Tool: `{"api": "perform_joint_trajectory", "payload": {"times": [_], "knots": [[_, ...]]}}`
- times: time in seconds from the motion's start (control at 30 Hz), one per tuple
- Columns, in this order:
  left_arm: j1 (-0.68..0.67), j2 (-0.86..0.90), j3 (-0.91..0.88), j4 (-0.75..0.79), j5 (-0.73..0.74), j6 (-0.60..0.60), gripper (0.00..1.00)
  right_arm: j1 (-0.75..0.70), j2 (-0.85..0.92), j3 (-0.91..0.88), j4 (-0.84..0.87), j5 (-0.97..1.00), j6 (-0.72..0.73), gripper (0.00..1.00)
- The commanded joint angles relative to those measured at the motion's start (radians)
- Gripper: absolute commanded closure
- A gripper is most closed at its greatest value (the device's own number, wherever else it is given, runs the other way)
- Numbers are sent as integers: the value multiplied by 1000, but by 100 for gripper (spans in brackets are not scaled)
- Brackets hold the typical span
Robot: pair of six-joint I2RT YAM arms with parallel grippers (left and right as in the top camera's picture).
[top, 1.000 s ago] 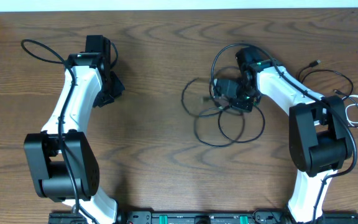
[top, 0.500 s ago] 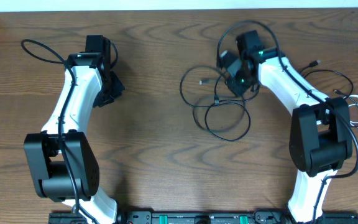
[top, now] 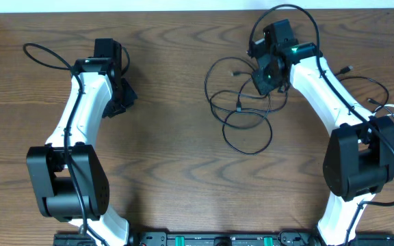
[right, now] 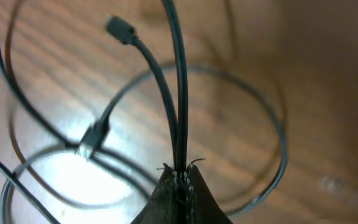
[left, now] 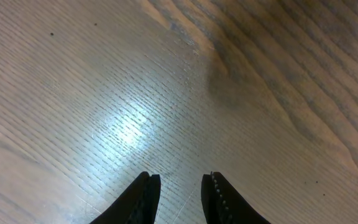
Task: Untangle cables
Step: 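Lift the black cable with the right gripper and shift it right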
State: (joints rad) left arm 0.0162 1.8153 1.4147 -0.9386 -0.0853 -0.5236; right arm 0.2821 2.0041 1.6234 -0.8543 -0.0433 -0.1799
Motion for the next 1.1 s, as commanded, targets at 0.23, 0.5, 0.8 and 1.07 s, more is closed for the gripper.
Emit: {"api": "perform_joint_trajectory", "payload": {"times": [0.23,0.5,0.8,1.07], "knots": [[-1,11,-4,-5,-20,-6,72,9,-23,-53,-107,101,-53,99],[-1,11,-4,-6,-20,-6,72,6,-23,-145,-18,150,-53,36],[-1,11,-4,-6,-20,-6,71,5,-23,-206,105,206,-53,7],[-1,11,-4,-6,-20,-6,72,-44,-22,-319,276,226,2,1]]}}
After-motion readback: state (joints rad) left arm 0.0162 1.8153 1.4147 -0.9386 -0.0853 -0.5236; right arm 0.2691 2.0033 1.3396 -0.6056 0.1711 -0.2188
